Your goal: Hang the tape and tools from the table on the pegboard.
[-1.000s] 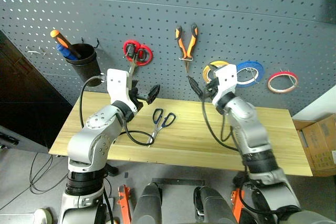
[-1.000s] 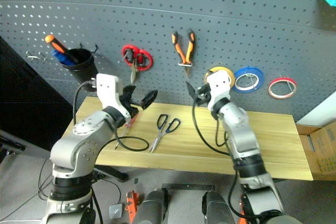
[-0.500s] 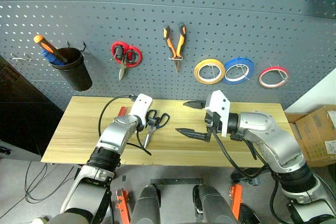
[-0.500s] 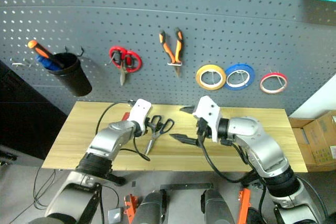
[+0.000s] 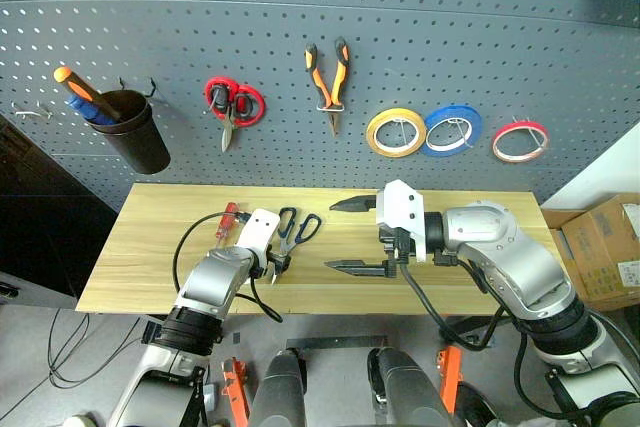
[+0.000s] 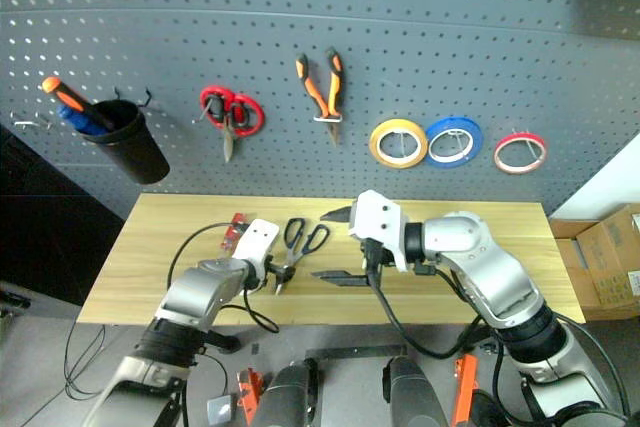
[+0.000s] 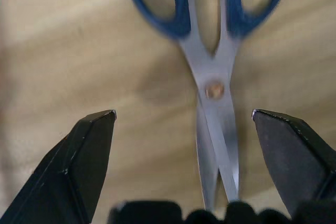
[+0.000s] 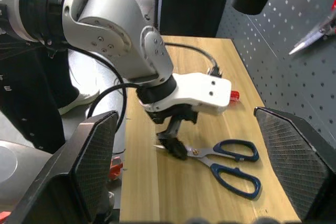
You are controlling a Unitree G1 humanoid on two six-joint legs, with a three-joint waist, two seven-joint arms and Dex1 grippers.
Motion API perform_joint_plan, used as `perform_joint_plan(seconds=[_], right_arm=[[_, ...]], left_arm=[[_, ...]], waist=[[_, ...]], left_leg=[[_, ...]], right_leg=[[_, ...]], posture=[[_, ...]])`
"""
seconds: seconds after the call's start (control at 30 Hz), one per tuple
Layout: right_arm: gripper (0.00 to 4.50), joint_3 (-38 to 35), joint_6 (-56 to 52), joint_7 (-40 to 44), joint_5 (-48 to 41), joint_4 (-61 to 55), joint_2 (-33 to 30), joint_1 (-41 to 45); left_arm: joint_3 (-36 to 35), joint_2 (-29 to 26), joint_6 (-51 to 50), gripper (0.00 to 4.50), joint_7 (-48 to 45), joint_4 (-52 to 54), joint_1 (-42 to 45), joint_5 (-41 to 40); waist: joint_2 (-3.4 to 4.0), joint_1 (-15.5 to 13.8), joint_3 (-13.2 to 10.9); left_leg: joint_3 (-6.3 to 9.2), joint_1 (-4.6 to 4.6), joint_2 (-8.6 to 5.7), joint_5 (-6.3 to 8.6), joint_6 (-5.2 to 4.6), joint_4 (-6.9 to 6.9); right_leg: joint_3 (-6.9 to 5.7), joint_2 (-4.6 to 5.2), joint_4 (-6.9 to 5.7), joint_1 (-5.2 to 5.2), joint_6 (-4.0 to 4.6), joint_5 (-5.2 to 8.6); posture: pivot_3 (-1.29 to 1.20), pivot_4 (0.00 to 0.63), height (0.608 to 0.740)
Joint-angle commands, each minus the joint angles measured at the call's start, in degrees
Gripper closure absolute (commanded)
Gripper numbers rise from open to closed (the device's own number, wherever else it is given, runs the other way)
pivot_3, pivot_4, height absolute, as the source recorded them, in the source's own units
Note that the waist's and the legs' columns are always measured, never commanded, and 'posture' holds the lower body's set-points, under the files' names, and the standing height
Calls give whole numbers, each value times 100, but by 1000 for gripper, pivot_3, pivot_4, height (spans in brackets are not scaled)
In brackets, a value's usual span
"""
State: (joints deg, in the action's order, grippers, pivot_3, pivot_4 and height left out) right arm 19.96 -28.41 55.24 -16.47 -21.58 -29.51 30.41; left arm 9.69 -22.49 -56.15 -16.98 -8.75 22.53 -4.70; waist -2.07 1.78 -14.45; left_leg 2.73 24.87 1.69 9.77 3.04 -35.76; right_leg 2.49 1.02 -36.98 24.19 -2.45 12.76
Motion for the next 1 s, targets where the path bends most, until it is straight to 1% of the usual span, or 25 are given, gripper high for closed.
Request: perform_joint_plan(seconds=[0.03, 0.33, 0.77, 0.87, 1.0], right_arm=[[28, 25, 132, 106, 49, -38, -57, 57], [28, 101, 142, 116, 294, 144, -202, -29], [28, 70, 206, 112, 473, 158, -308, -209], [0, 59, 193, 106, 467, 140, -306, -215], [0, 35, 197, 110, 472, 203, -284, -177]], left_arm=[[-44, 6, -55, 0, -71, 177, -5, 19], [166, 24, -46, 0, -578, -277, 284, -23], [243, -2, -78, 0, -846, -282, 308, 74], [219, 18, -61, 555, -835, -274, 287, 83], [206, 32, -43, 1958, -831, -272, 277, 85]], waist=[[2, -8, -10], [16, -6, -43], [27, 2, -52], [27, 2, -53], [26, 3, -53]], left_leg=[[0, 1, 0, 0, 0, 1], [0, 0, -3, 1, 1, 4], [-2, 0, -6, 1, 2, 26], [-1, 0, -7, 2, 2, 26], [-1, 0, -7, 2, 2, 31]], right_leg=[[-1, 0, 0, 1, 0, 0], [-1, 4, 0, 3, -1, 6], [0, 7, 3, 8, -3, 19], [-1, 8, 4, 8, -4, 19], [-1, 8, 6, 10, -3, 20]], posture=[[-17, 271, 740], [-28, 284, 740], [-38, 282, 740], [-40, 279, 740], [-36, 276, 740]])
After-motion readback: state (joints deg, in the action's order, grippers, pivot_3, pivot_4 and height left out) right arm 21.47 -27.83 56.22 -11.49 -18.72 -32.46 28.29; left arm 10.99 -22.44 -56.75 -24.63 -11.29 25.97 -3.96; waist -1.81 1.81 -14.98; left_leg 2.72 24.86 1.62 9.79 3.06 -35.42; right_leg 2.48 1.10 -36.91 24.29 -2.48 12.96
